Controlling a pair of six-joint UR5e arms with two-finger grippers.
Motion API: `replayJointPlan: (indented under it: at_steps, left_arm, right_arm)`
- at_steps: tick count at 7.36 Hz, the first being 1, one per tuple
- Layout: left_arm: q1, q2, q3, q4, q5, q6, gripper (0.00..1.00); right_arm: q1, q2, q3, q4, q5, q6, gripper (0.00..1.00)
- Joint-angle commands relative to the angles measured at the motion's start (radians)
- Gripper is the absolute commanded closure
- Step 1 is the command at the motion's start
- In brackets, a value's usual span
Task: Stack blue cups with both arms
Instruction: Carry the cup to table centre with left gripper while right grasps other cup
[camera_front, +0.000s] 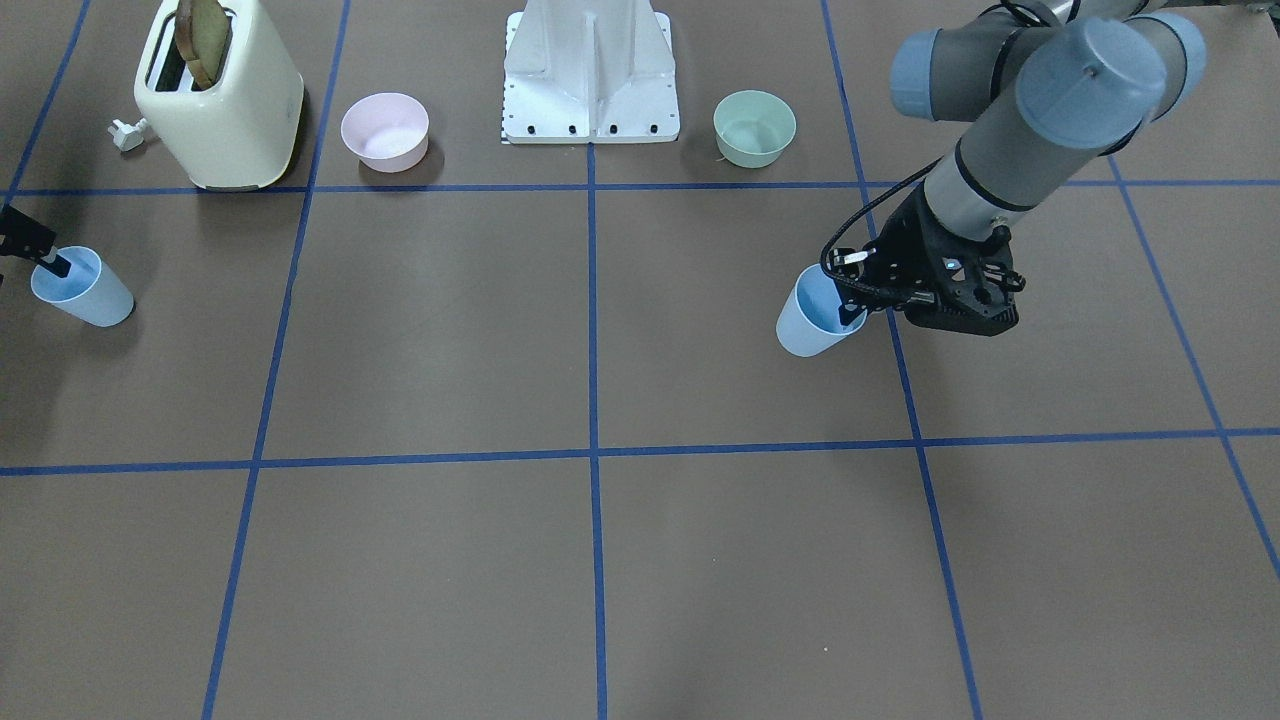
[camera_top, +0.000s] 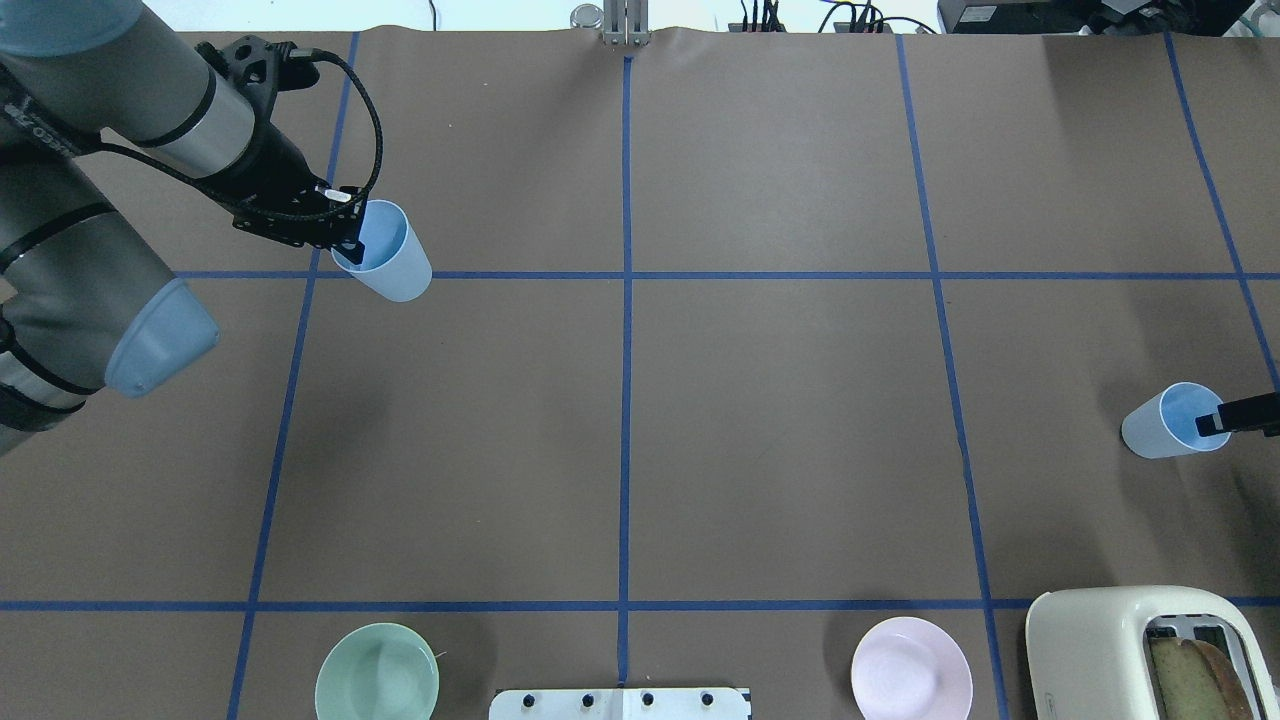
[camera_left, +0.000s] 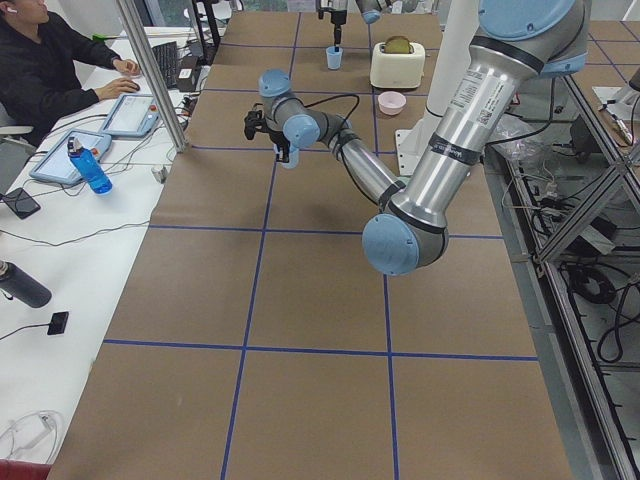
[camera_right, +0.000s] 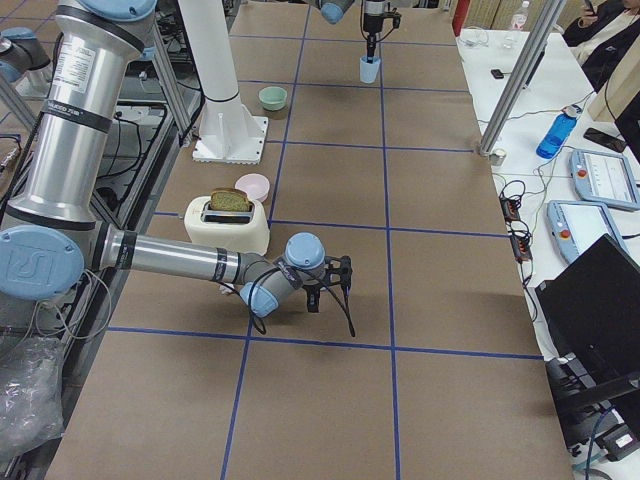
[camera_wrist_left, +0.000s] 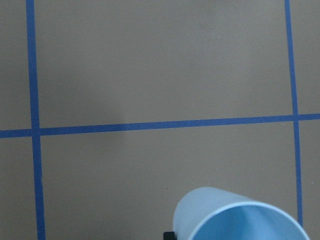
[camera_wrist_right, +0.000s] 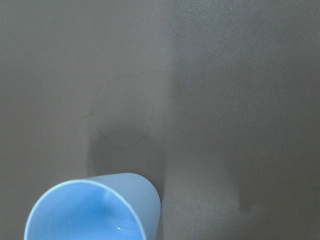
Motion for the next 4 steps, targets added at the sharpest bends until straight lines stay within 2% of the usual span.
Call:
replayJointPlan:
  at_steps: [1,4]
  left_arm:
    - [0.011,-0.024,0.010,0.000,0.000,-0.024,1.00]
    - [0.069,-0.071,0.017,-0.002,0.029,-0.105,1.00]
  right_arm:
    - [-0.008,-0.002,-0.001,0.003,-0.002,0.000,1.00]
    - [-0.005,0.010,-0.004,0.017,0.011,-0.021,1.00]
